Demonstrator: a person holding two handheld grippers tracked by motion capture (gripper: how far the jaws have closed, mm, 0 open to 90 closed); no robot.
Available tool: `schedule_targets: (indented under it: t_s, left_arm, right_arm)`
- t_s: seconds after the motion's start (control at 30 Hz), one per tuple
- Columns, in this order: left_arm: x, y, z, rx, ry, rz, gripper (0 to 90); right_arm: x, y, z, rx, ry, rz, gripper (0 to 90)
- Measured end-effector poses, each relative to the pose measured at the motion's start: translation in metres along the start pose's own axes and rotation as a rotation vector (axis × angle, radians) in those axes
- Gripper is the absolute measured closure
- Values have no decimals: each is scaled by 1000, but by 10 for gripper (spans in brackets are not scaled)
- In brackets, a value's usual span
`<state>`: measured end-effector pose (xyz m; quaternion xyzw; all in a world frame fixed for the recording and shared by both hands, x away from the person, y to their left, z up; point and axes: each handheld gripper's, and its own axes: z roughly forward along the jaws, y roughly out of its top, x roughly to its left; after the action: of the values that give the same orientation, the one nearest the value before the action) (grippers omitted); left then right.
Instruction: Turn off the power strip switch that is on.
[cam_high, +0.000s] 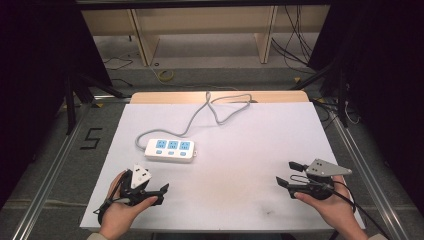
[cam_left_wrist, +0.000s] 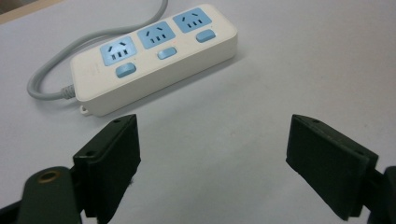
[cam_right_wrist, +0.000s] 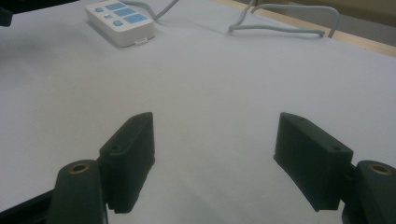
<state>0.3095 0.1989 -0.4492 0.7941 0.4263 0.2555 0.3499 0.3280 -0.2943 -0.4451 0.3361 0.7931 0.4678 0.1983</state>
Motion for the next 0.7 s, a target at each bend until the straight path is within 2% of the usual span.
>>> schedule_targets:
  t_s: [0.23, 0.3, 0.47, 0.5, 0.57, 0.63, 0.7]
  left_arm:
    - [1, 2, -2, -2, 13, -4, 226]
    - [2, 4, -4, 1, 30, -7, 320]
    - [3, 13, -6, -15, 55, -16, 658]
    - [4, 16, -6, -17, 72, -15, 723]
    - [4, 18, -6, -19, 78, -22, 821]
    - [5, 20, -7, -14, 82, -26, 895]
    - [6, 23, -7, -2, 74, -37, 896]
  right_arm:
    - [0, 0, 0, -1, 0, -1, 292]
    - [0, 0, 0, -1, 1, -4, 293]
    - [0, 1, 1, -1, -2, -4, 293]
    - [0, 1, 1, -1, -3, -5, 293]
    - [0, 1, 1, 0, -3, -4, 293]
    - [0, 1, 1, 1, -4, -4, 294]
    - [0, 1, 0, 1, -3, -4, 294]
